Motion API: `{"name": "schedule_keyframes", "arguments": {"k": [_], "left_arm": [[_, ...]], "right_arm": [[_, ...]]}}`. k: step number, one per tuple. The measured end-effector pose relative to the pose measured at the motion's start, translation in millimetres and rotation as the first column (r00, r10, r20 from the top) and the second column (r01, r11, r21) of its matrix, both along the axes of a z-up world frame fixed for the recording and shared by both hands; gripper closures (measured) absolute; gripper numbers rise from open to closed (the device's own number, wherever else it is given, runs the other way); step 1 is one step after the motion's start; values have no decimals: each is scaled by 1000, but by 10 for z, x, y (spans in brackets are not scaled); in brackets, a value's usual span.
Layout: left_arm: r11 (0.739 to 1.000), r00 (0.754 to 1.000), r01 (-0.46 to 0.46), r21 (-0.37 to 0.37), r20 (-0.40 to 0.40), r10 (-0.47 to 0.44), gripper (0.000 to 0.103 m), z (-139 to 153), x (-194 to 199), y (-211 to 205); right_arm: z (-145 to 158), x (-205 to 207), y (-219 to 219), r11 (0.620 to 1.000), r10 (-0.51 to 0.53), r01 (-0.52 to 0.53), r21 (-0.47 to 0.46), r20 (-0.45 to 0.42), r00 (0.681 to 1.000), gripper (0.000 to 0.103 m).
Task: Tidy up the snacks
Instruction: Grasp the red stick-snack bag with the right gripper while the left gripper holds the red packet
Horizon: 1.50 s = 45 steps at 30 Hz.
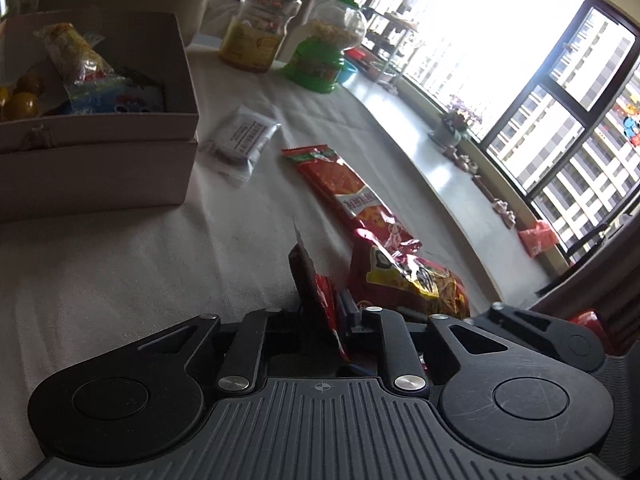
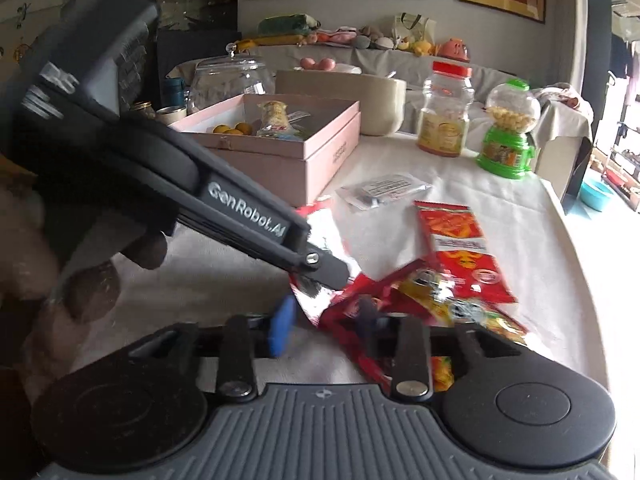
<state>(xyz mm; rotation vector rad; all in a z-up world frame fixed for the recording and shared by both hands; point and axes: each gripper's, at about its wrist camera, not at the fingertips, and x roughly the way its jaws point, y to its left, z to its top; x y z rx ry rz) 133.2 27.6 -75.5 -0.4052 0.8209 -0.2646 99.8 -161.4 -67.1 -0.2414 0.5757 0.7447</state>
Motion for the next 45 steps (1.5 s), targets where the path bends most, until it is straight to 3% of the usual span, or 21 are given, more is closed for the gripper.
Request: {"name": "schedule_keyframes", "arguments": {"k": [5, 8, 13, 17, 19, 21, 24, 27, 30, 35, 45], "left_arm": [[992, 998, -55, -117, 24, 58, 90, -64, -72, 136], [986, 995, -74, -151, 57, 83, 91, -43, -157, 224], [979, 990, -89, -186, 87, 107, 92, 20, -346, 394], [976, 989, -87, -197, 100, 108, 92, 108, -541, 505], [978, 989, -85, -192, 107, 107, 92, 150, -657, 557], [979, 989, -86, -186, 104, 106, 92, 163, -770, 609], [977, 989, -112, -180, 80, 128, 92, 130, -902, 709], [974, 986, -139, -180, 64, 153, 92, 80, -1011, 806], [967, 982, -166, -193, 56, 180, 92, 46, -1103, 879], [964, 978, -171, -206, 82, 191, 92, 121, -1208, 921], [983, 984, -67, -169, 151, 93, 92, 500, -1393, 854]], "right_arm": [[114, 79, -256, 994, -104, 105, -24, 47, 993, 39], [198, 329, -329, 980, -195, 196, -21, 32, 980, 28], [210, 981, -165, 972, -233, 230, -45, -52, 971, 27], [61, 1511, 24, 963, -267, 256, -82, -163, 950, 27], [-36, 1635, 129, 962, -265, 247, -120, -169, 949, 32], [-49, 1608, 219, 966, -236, 217, -139, -141, 962, 55], [87, 1479, 298, 972, -195, 176, -155, -113, 974, 58], [361, 1208, 306, 980, -146, 145, -139, 1, 989, 59], [683, 919, 275, 988, -107, 116, -101, 94, 990, 59], [1110, 519, 244, 998, -36, 44, -49, 167, 985, 59], [1338, 7, 294, 987, 151, -152, -53, -20, 988, 59]]}}
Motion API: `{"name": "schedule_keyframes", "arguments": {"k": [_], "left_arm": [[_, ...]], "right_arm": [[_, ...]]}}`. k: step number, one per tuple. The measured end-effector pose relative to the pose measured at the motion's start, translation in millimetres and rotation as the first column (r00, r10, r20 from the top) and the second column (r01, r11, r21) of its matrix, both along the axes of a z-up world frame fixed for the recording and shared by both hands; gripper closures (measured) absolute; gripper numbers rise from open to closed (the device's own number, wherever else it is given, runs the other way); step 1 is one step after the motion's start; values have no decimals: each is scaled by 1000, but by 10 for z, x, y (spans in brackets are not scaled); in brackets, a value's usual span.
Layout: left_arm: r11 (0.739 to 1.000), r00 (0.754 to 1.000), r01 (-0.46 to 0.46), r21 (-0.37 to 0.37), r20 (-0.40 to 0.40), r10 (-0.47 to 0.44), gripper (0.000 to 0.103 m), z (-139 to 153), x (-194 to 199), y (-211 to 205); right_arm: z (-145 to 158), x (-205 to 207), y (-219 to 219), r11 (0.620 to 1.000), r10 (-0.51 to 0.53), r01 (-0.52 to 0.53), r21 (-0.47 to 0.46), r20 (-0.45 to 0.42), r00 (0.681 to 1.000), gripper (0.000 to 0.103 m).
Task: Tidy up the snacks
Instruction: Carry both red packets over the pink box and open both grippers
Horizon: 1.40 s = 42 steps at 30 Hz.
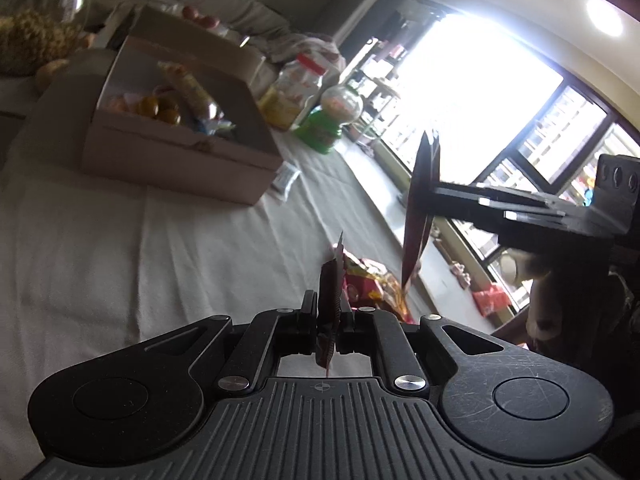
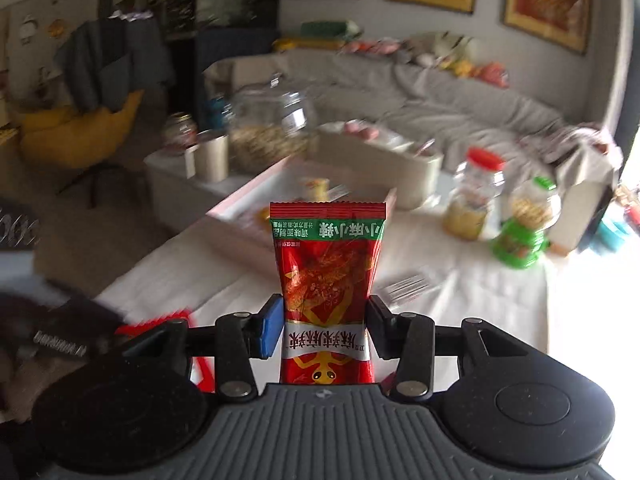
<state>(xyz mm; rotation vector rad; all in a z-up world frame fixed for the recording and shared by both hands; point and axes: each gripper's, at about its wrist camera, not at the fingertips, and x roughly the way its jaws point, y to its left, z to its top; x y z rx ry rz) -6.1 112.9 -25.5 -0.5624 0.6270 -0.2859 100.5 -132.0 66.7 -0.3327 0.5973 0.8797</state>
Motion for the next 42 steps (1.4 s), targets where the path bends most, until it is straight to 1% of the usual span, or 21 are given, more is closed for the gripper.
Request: {"name": "schedule_keyframes", "arguments": {"k": [2, 5, 9, 12, 14, 16, 18, 19, 20, 22, 23, 25, 28, 29, 30, 32, 34, 35, 38, 40, 42], "left_arm": [[999, 999, -22, 33, 32, 21, 91, 168, 50, 65], [995, 991, -85, 58, 108, 78, 91, 436, 213, 249], [987, 974, -159, -7, 159, 158, 92, 680, 659, 614], [983, 971, -182, -22, 154, 183, 92, 719, 1091, 806], [977, 967, -208, -44, 142, 212, 91, 642, 1382, 923], [954, 954, -291, -66, 53, 294, 88, 459, 1644, 1050], [929, 930, -368, -38, -32, 367, 85, 239, 1826, 1143], [919, 919, -394, -21, -32, 393, 85, 159, 1848, 1161], [905, 905, -424, -19, -14, 424, 85, 85, 1832, 1193], [872, 871, -485, -64, 57, 488, 85, 10, 1700, 1293], [850, 844, -517, -95, 106, 525, 85, -3, 1590, 1330], [813, 791, -569, -123, 186, 582, 85, 17, 1401, 1401], [765, 723, -633, -120, 263, 639, 85, 46, 1194, 1482], [752, 707, -650, -109, 275, 651, 85, 42, 1160, 1499], [744, 700, -662, -93, 277, 658, 85, 42, 1148, 1507], [735, 706, -677, -42, 247, 664, 85, 24, 1180, 1536], [721, 707, -693, 21, 216, 674, 85, 32, 1214, 1533], [720, 708, -694, 28, 212, 674, 85, 33, 1209, 1533], [747, 728, -665, -13, 210, 652, 85, 39, 1171, 1576], [755, 735, -656, -23, 211, 645, 85, 17, 1099, 1578], [763, 743, -646, -32, 202, 638, 85, -8, 1092, 1562]], "right_arm": [[67, -65, -7, 1000, 19, -18, 6, -13, 1000, 59], [149, -128, 27, 1000, 12, -13, 20, 23, 1000, 59], [225, -35, 92, 999, -24, 22, 42, 42, 999, 59], [252, 142, 173, 996, -72, 70, 51, 32, 997, 59], [253, 274, 209, 993, -100, 100, 59, 5, 995, 59], [229, 429, 275, 990, -127, 128, 64, -20, 992, 59], [206, 571, 367, 987, -147, 149, 58, -38, 988, 59], [202, 646, 420, 986, -154, 157, 56, -46, 987, 59], [204, 729, 478, 985, -161, 164, 53, -55, 985, 59], [200, 887, 619, 984, -171, 174, 46, -68, 983, 59], [198, 963, 710, 983, -173, 177, 42, -73, 982, 59], [189, 1147, 933, 984, -172, 177, 39, -97, 980, 59], [113, 1473, 1376, 987, -146, 157, 41, -200, 969, 59], [56, 1581, 1551, 989, -134, 147, 35, -246, 960, 59], [-23, 1689, 1742, 990, -124, 137, 24, -292, 948, 59], [-220, 1822, 2122, 993, -118, 120, -16, -335, 935, 59], [-423, 1914, 2444, 991, -129, 110, -78, -321, 938, 58], [-506, 1938, 2570, 991, -119, 94, -95, -312, 942, 55], [-576, 1965, 2707, 994, -87, 66, -83, -288, 954, 49], [-517, 1936, 2634, 997, -63, 52, -50, -259, 964, 46], [-403, 1887, 2468, 999, -47, 44, -20, -203, 978, 37]]}}
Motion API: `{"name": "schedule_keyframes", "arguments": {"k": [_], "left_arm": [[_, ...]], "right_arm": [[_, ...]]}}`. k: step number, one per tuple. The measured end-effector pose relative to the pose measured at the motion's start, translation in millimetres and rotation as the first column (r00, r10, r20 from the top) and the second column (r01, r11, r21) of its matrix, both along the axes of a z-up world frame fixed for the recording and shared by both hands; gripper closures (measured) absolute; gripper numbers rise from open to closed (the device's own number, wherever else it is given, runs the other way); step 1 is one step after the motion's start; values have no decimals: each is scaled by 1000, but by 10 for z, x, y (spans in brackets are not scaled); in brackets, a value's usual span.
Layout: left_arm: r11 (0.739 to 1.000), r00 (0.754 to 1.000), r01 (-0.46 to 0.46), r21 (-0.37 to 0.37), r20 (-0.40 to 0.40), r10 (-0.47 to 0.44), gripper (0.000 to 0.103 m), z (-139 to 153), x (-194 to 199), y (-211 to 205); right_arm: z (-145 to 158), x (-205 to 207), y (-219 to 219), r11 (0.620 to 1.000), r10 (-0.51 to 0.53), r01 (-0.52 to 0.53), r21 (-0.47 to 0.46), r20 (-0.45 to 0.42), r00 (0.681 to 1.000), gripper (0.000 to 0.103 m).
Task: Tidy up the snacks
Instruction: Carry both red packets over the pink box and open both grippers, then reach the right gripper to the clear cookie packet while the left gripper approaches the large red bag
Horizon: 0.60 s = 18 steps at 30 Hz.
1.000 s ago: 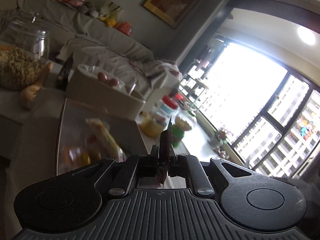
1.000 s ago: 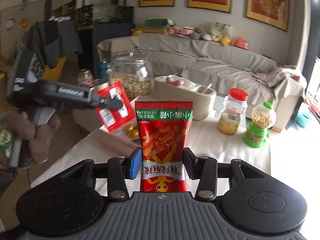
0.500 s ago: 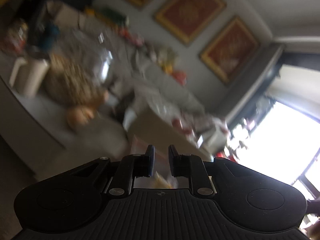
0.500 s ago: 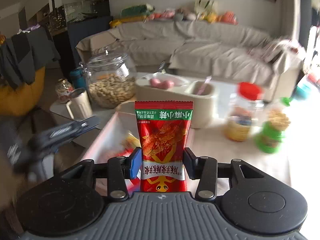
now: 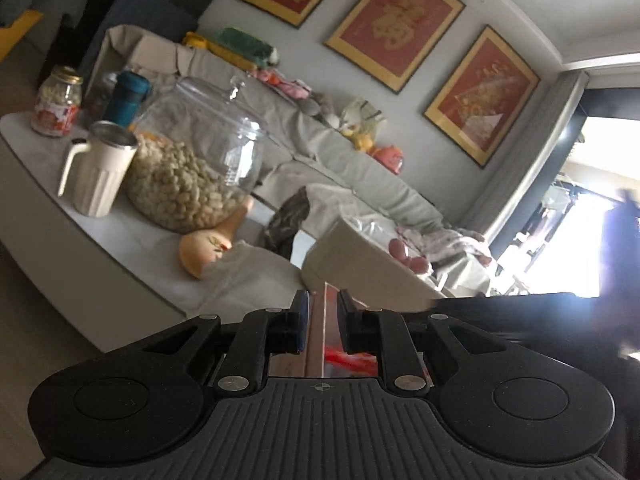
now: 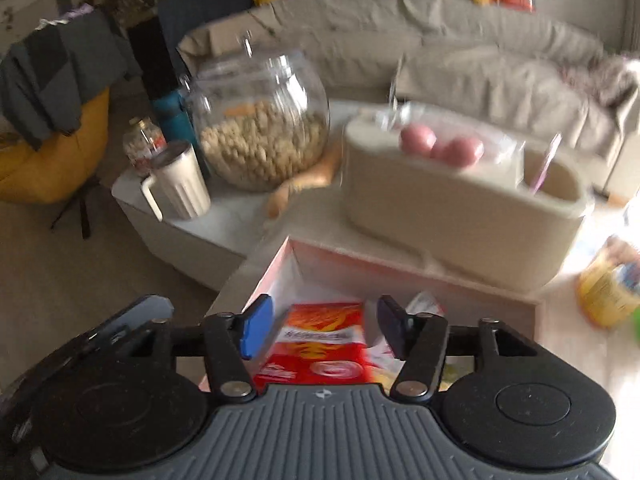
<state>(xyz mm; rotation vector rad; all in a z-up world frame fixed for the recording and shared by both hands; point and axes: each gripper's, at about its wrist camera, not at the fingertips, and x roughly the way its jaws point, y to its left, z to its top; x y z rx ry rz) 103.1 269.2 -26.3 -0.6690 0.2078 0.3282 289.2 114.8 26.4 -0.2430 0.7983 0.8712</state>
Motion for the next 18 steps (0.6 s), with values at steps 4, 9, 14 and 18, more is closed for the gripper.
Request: {"name": "schedule_keyframes", "arguments": {"k": [4, 9, 14, 18], "left_arm": [[1000, 1000, 12, -28, 1, -12, 85, -26, 17, -16], [1000, 999, 9, 0, 49, -9, 85, 68, -64, -150], [989, 989, 137, 52, 55, -140, 85, 320, -197, -548], [931, 932, 359, 64, 22, -361, 85, 365, -274, -1015]], "right_arm": [[181, -48, -562, 996, -77, 73, 42, 100, 992, 33], [-108, 253, -1401, 947, -321, 321, 28, -10, 947, 32], [-630, 461, -1797, 903, -428, 429, -30, -161, 889, 33], [-835, 485, -1808, 913, -405, 406, -39, -202, 892, 41]]}}
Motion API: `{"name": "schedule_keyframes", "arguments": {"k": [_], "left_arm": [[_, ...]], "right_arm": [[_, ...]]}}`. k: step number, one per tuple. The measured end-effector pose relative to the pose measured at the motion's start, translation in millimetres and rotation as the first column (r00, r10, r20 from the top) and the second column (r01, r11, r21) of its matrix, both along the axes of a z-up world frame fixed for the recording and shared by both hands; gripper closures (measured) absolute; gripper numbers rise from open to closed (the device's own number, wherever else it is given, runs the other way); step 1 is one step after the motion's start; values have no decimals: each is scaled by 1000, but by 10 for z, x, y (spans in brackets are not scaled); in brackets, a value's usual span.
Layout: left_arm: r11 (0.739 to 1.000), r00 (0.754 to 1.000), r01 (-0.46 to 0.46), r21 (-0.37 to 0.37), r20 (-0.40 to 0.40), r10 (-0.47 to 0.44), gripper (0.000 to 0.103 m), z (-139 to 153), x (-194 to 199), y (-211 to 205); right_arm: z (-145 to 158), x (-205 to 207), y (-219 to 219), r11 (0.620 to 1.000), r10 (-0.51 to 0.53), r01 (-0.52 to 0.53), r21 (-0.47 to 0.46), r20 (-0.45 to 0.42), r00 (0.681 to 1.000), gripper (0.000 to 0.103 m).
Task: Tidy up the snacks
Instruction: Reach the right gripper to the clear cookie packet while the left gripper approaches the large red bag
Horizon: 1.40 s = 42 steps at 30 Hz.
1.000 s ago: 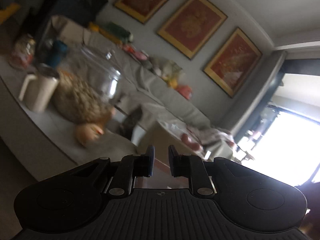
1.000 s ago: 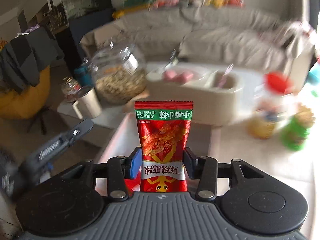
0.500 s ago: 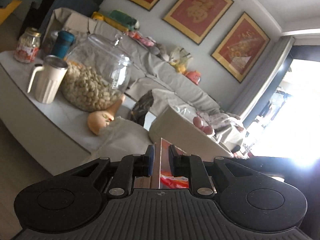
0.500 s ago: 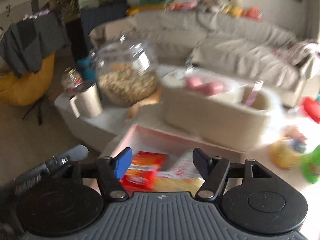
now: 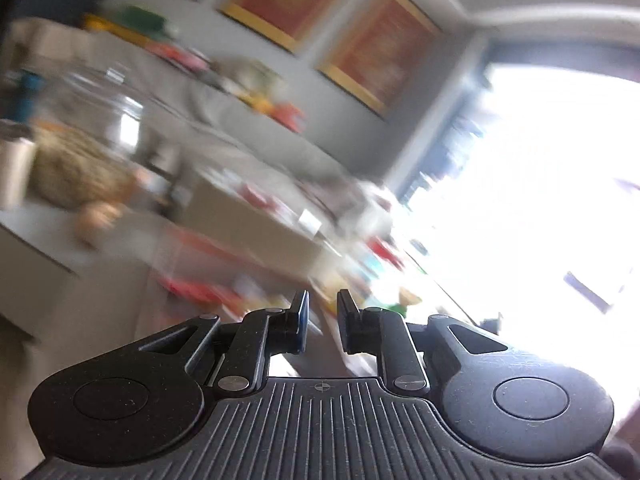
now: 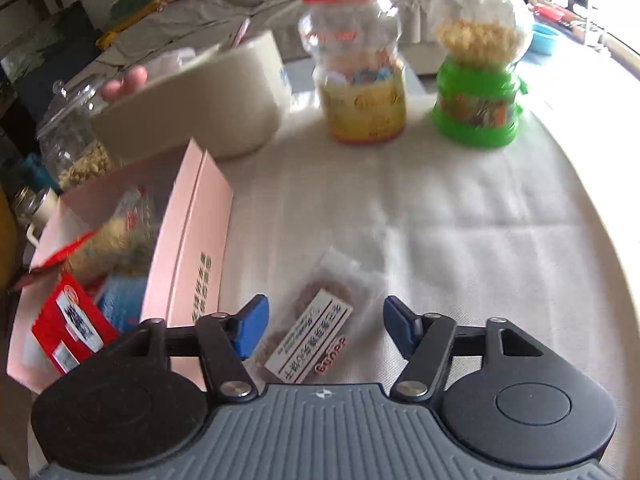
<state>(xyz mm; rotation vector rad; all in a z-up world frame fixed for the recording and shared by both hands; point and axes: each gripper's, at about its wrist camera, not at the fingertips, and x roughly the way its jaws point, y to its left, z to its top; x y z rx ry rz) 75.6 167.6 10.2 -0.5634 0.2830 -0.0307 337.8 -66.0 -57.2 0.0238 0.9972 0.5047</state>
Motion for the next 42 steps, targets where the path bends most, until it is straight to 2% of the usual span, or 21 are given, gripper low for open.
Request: {"name": "schedule_keyframes", "arguments": {"k": [2, 4, 6, 7, 8, 9, 11, 13, 15, 17, 19, 21, 24, 26, 28, 30, 34, 35, 39, 42], "left_arm": [[996, 995, 89, 27, -48, -87, 85, -44, 3, -239], [989, 986, 137, 50, -103, -131, 85, -123, 27, -407], [989, 978, 139, 53, -167, -128, 85, -213, 68, -513], [991, 974, 127, 50, -197, -115, 85, -252, 82, -555], [993, 968, 112, 45, -233, -99, 85, -300, 104, -573], [994, 960, 98, 40, -267, -84, 85, -348, 126, -579], [996, 945, 84, 35, -321, -69, 85, -419, 168, -609], [995, 938, 95, 42, -339, -76, 85, -464, 180, -585], [991, 934, 118, 57, -347, -92, 85, -479, 193, -651], [986, 931, 143, 86, -350, -105, 85, -469, 174, -724], [980, 923, 152, 125, -372, -95, 85, -490, 178, -815], [972, 901, 152, 182, -430, -60, 85, -548, 200, -907], [953, 865, 178, 244, -500, -33, 85, -614, 190, -1042], [948, 853, 190, 255, -522, -31, 85, -630, 160, -1078], [946, 845, 198, 258, -533, -32, 85, -640, 137, -1089], [946, 845, 199, 256, -535, -32, 85, -633, 107, -1084], [947, 849, 192, 257, -527, -30, 85, -604, 71, -1077], [948, 850, 192, 254, -525, -32, 85, -600, 63, -1072], [948, 853, 204, 245, -519, -50, 85, -579, 65, -1100], [943, 853, 225, 246, -517, -68, 85, -564, 60, -1157]], "right_arm": [[-47, -53, 22, 999, 30, -29, -16, 16, 999, 43], [-65, -139, 60, 996, 72, -68, -58, 62, 996, 50], [-70, -246, 32, 993, 106, -102, -58, 85, 991, 64], [-66, -307, -12, 993, 114, -111, -44, 77, 991, 71], [-57, -386, -62, 992, 122, -120, -31, 64, 990, 83], [-52, -489, -106, 989, 144, -143, -25, 58, 988, 89], [-68, -745, -178, 978, 207, -204, -48, 67, 976, 89], [-61, -1023, -214, 962, 271, -264, -72, 107, 957, 89], [-44, -1208, -292, 949, 315, -312, -39, 105, 943, 89], [-2, -1265, -393, 949, 312, -315, 14, 104, 944, 89], [60, -1180, -455, 965, 255, -261, 35, 124, 959, 85], [95, -951, -475, 981, 168, -177, 78, 112, 979, 61], [75, -598, -385, 991, 58, -64, 117, 54, 997, 57], [43, -419, -222, 994, 27, -32, 103, 49, 998, 54], [11, -284, -27, 998, 2, -6, 56, 65, 998, 43], [-44, -211, 124, 1000, 19, -18, -16, 84, 996, 40], [-82, -277, 198, 989, 106, -91, -116, 137, 985, 43], [-74, -296, 169, 985, 128, -109, -130, 141, 982, 51], [-34, -440, -169, 976, 156, -127, -177, 157, 975, 60], [-4, -591, -514, 974, 163, -133, -181, 160, 974, 61]]}}
